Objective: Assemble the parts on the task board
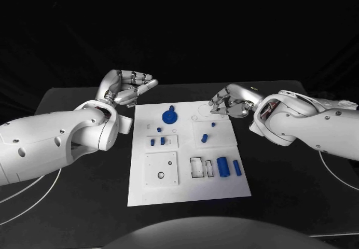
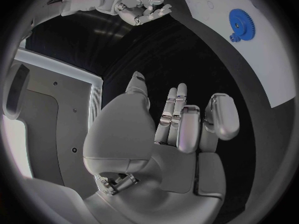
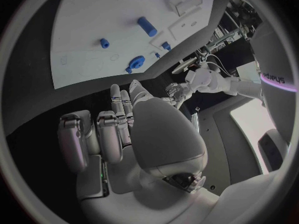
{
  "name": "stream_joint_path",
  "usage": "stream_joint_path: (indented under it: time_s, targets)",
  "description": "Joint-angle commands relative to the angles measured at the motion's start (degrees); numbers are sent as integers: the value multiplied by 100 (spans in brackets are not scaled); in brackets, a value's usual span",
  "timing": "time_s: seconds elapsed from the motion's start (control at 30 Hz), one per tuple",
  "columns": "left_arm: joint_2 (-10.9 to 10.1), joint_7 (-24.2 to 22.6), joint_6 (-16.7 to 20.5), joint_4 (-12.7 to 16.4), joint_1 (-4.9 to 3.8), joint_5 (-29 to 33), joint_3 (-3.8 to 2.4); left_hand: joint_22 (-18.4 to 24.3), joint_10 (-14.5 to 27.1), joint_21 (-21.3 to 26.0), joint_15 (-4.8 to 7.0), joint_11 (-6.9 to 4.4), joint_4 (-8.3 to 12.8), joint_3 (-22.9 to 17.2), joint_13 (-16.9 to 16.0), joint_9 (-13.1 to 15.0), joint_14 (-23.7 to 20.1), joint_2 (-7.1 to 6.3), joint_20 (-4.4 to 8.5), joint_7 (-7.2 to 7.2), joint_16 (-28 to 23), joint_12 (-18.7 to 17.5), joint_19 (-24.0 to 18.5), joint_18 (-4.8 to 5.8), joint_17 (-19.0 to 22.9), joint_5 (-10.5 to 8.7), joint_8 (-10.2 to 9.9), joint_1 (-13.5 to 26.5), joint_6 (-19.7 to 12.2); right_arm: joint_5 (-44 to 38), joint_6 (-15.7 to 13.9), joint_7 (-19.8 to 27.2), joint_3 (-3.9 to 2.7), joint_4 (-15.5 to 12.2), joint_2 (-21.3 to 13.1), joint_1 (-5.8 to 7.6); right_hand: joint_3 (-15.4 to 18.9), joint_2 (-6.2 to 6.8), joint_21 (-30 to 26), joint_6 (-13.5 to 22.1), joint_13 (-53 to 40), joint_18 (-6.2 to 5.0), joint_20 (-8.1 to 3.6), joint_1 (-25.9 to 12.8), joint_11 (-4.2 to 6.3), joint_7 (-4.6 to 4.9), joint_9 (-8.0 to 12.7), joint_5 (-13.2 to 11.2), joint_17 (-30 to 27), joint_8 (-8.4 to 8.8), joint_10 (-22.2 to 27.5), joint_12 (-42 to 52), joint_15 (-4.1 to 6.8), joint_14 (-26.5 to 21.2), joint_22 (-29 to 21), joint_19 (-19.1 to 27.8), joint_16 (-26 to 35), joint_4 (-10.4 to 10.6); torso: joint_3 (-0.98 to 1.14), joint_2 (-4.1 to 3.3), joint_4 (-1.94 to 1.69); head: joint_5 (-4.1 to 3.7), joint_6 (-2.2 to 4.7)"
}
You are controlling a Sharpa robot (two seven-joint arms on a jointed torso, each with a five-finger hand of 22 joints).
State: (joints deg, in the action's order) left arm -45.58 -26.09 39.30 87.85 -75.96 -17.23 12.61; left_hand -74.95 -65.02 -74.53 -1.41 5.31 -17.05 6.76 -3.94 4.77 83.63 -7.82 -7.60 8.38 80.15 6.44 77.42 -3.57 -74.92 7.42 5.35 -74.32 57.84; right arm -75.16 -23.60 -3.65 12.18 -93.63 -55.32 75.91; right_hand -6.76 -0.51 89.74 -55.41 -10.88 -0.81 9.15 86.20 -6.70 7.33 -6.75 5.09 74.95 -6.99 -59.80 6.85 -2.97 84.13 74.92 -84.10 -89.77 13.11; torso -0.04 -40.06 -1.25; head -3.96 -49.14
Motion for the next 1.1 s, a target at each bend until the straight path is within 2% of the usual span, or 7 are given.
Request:
stream_joint_path:
  time_s: [0.03, 0.2, 0.33, 0.53, 0.67, 0.83, 1.1]
  targets:
    - [-9, -322, 167, 53, 8, 626, -5, -854, -17, 49, 2, -5, 8, -44, 6, -7, -37, 60, -3, 7, -46, -24, -28, -53, -43, 28, -21, -22, 53, -1352, 411, -518, 2, 24, 47, -66, -43, 77, 26, -95, 111, 81, 52, 4, -45, 22, 17, -38, 1505, 35, -29, -58, -54, 587, 1508, -590, -23, 0, 4, 3, 6, -6, -8]
    - [-36, -345, 188, 82, 12, 661, -5, -848, -13, 64, 2, -4, 9, -55, 7, -8, -35, 79, -2, 8, -52, -29, -28, -54, -39, 45, -26, -27, 52, -1692, 564, -644, 2, 20, 104, -144, -40, 92, 26, -135, 181, 81, 67, -17, -70, 18, 31, -51, 1505, 53, -53, -89, -72, 587, 1508, -590, -23, -3, 11, 3, -6, 10, -7]
    - [-64, -351, 196, 109, 13, 670, -5, -848, -11, 65, 2, -4, 10, -62, 7, -10, -33, 92, -1, 8, -53, -32, -23, -53, -39, 50, -30, -31, 50, -1889, 730, -749, 1, 7, 139, -170, -29, 109, 26, -159, 258, 81, 82, -54, -82, 19, 53, -103, 1505, 85, -86, -120, -88, 587, 1508, -590, -23, 0, 12, 6, -1, 31, -15]
    - [-77, -336, 188, 116, 13, 674, -5, -895, -9, -50, 4, -4, 12, -75, 7, -12, 32, 115, 0, 9, 36, -35, 80, -22, -162, 59, -37, -45, 46, -1982, 938, -893, 0, 2, 179, -183, 6, 147, 26, -147, 369, 81, 100, -119, -95, 57, 95, -171, 1505, 158, -92, -176, -99, 587, 1508, -590, -23, 4, 4, 5, 4, 52, -26]
    - [-78, -325, 188, 114, 13, 675, -5, -894, -8, -45, 4, -4, 13, -84, 7, -13, 39, 132, 1, 9, 38, -37, 83, -23, -162, 66, -41, -54, 44, -1999, 977, -985, 0, 32, 226, -193, 5, 147, 26, -126, 418, 81, 107, -120, -104, 79, 117, -177, 1505, 197, -75, -206, -107, 587, 1508, -590, -23, -12, 2, 7, 9, 52, -21]
    - [-70, -304, 174, 110, 13, 671, -5, -895, -8, -45, 5, -3, 15, -97, 7, -16, 49, 160, 2, 10, 46, -40, 93, -21, -172, 79, -48, -68, 40, -2005, 1066, -1067, 0, 84, 279, -217, 3, 146, 26, -108, 447, 81, 111, -117, -111, 85, 131, -176, 1505, 223, -70, -222, -112, 587, 1508, -590, -23, -24, 2, 2, -7, 7, -17]
    - [-81, -275, 170, 118, 12, 668, -6, -892, -8, -35, 5, -3, 16, -110, 7, -18, 54, 189, 4, 11, 47, -42, 95, -22, -171, 97, -54, -83, 38, -2009, 1276, -1280, 0, 160, 392, -257, -31, 108, 26, -132, 502, 81, 113, -79, -89, 86, 146, -187, 1505, 242, -82, -239, -104, 587, 1508, -590, -23, -63, 2, 7, 4, 24, -23]
